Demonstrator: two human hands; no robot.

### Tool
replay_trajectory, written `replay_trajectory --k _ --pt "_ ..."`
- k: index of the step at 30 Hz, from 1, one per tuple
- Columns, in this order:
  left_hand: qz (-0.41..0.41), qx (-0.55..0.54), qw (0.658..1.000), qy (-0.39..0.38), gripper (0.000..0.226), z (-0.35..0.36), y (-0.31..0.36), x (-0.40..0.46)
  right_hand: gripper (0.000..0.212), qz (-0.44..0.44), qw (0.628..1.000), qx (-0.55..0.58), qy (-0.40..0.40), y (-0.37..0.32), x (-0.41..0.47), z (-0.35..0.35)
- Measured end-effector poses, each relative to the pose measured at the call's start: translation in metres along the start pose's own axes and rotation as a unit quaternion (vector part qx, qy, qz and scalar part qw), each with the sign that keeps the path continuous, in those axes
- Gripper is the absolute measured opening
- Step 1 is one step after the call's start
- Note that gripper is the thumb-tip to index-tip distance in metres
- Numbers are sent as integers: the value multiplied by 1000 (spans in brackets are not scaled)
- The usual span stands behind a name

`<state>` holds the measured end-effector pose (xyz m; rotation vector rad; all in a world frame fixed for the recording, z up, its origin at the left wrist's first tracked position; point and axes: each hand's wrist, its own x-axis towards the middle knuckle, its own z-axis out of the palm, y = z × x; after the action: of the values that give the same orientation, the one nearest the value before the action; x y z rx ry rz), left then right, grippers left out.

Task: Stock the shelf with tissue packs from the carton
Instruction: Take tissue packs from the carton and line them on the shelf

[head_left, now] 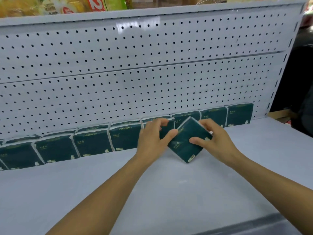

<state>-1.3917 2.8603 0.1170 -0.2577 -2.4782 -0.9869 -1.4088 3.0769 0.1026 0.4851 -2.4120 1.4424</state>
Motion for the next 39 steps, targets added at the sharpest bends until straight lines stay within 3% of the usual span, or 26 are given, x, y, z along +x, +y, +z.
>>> replay_trajectory --k 2,5,7,13,19,28,33,36,39 --pt "56 177 982 37 59 0 -17 10 38 35 998 38 28 17 12 -9" --pt "79 361 929 -32 84 2 -41 27 39 68 994 54 69 38 31 -10" --pt "82 421 901 -61 91 4 -51 33 41 80 992 43 84 49 42 -5" --pt "91 439 893 -38 84 5 -54 39 37 70 988 -90 107 68 64 15" --pt "90 434 896 -33 81 7 -55 37 43 105 987 -67 99 69 67 23" --pt "79 439 894 -46 80 7 -52 36 44 141 967 -193 90 53 69 22" --pt "64 426 900 -61 85 2 -43 36 55 162 964 -200 69 45 62 17" --pt "38 428 901 -66 85 -8 -31 26 69 134 964 -220 71 35 44 12" --pt "62 398 915 -26 78 -26 -25 0 71 22 961 -271 58 16 14 11"
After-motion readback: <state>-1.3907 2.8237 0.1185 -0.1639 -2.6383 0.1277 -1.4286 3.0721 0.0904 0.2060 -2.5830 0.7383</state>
